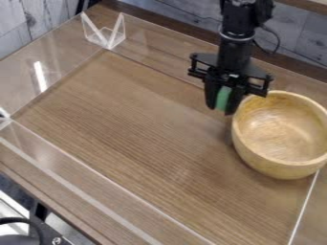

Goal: Put green stick into wooden bowl

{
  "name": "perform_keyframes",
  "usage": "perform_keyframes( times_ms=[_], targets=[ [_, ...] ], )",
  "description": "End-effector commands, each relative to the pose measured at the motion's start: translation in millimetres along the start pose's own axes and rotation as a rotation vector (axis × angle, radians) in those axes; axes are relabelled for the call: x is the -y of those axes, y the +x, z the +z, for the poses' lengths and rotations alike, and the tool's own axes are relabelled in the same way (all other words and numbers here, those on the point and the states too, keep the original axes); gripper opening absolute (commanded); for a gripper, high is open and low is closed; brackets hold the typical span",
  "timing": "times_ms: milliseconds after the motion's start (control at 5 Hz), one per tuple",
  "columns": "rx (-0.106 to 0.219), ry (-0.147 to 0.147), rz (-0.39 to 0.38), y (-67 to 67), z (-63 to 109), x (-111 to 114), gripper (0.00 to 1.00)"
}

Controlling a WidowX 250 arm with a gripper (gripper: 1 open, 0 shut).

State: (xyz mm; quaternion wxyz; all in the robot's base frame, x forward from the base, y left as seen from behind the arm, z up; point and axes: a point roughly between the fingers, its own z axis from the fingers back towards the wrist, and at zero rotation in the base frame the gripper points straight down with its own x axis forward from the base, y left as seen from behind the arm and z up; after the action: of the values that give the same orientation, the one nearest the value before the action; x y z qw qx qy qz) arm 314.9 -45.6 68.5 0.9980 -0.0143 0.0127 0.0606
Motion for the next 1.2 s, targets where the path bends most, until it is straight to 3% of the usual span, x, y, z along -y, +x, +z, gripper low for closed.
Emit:
perform_keyframes(
  times_ms=[0, 600, 1000],
  targets=[
    [0.058, -0.02, -0.059, 2.8, 20.1, 24.2, 0.0],
    [0.059, -0.022, -0.048, 1.7, 28.3, 30.2, 0.0],
    [0.061, -0.033, -0.053, -2.2, 33.4, 45.7, 0.0]
  ],
)
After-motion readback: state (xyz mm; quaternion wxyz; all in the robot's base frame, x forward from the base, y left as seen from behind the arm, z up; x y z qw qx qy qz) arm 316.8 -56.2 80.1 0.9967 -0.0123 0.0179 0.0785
